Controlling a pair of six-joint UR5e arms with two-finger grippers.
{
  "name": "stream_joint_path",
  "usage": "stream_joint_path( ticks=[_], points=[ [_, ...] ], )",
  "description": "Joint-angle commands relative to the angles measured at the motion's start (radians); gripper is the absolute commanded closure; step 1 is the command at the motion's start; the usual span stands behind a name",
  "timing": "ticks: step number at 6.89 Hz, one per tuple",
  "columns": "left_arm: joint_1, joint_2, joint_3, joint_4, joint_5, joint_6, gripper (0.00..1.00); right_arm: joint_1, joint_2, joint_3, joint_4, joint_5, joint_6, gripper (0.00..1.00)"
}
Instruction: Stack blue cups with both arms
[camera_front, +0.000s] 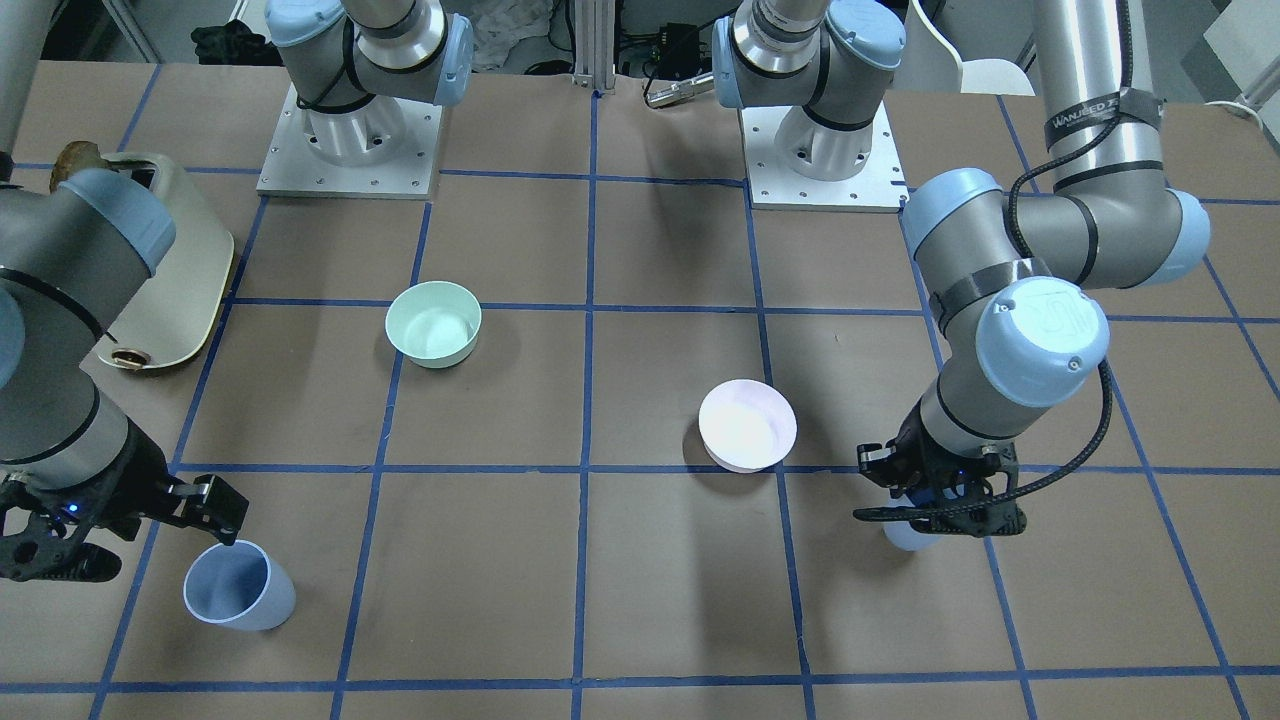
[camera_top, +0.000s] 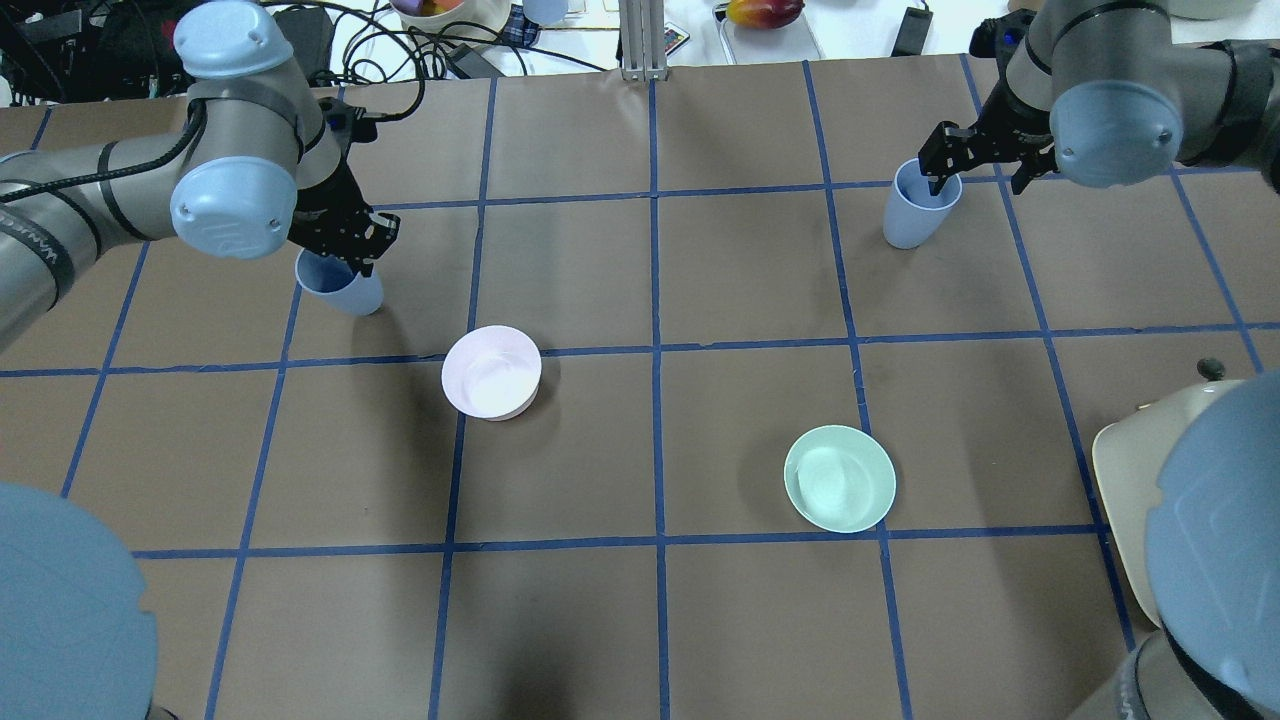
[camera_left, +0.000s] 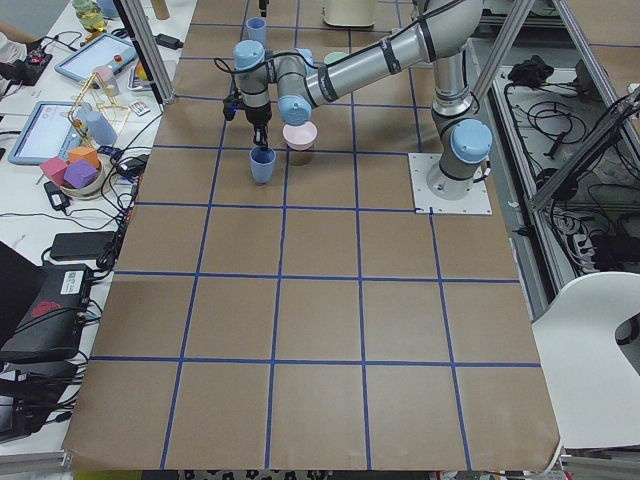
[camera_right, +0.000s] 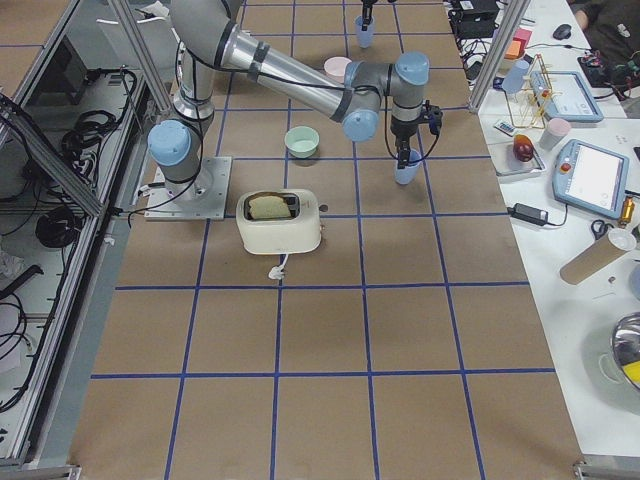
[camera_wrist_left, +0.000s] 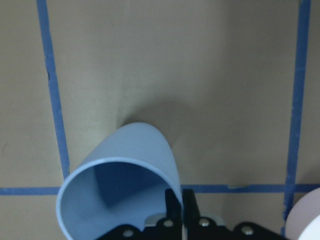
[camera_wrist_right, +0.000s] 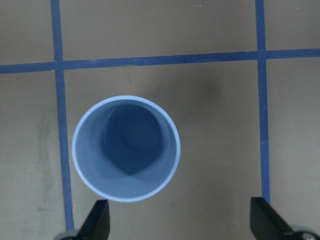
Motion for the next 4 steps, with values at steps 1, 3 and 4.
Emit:
stream_joint_path(
  ticks=[1,3,4],
  points=[
    [-0.203,-0.034,0.154,-0.081,-0.010,-0.294,1.00,-0.016,0.060,-0.004,-0.054,-0.001,-0.023,0.00],
    [-0.376,-0.063,0.149,-0.066,-0.018,-0.560,1.00,-0.016,0.080,-0.015,-0.071,0.015,-0.007,0.00],
    [-0.457,-0.101,0.149,-0.010,-0.016,-0.586,1.00,-0.016,0.085,-0.015,-0.069,0.015,-0.009,0.33]
  ],
)
